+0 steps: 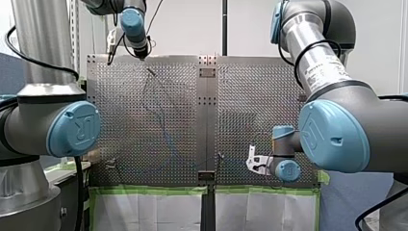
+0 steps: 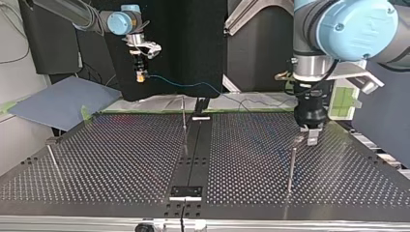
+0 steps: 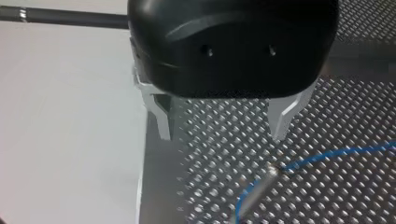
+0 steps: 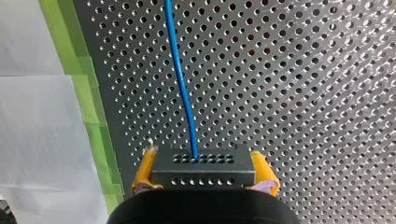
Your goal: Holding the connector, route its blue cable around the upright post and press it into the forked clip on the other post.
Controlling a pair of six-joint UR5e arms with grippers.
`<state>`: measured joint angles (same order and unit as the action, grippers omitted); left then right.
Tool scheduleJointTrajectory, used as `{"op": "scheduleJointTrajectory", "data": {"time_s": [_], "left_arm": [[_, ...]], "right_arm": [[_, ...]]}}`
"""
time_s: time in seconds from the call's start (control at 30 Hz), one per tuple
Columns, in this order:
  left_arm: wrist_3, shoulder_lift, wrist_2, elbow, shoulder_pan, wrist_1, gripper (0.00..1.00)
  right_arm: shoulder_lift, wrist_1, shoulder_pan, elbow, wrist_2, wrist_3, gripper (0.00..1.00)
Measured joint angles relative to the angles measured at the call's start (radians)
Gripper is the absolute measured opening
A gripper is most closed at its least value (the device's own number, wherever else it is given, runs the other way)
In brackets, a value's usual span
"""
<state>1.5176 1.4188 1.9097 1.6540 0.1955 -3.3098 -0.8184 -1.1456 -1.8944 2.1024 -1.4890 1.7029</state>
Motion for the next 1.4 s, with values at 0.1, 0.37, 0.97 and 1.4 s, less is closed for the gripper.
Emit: {"op": "scheduleJointTrajectory", "data": {"time_s": [0.1, 0.37, 0.97, 1.4], "left_arm": [[-0.026, 0.019, 0.016, 0.025, 0.006, 0.026, 1.00], [-0.099, 0.082, 0.011, 0.087, 0.019, 0.099, 1.00], [-0.257, 0.091, -0.057, 0.129, 0.107, 0.257, 1.00], [-0.379, 0.100, 0.010, 0.171, 0.136, 0.379, 1.00]], "right_arm": [[0.000, -0.005, 0.001, 0.000, 0.001, 0.002, 0.00], [0.000, 0.001, -0.002, 0.000, 0.002, 0.012, 0.00], [0.001, -0.009, -0.005, 0.000, 0.018, 0.035, 0.00], [0.001, -0.011, -0.007, -0.001, 0.018, 0.036, 0.00]]}}
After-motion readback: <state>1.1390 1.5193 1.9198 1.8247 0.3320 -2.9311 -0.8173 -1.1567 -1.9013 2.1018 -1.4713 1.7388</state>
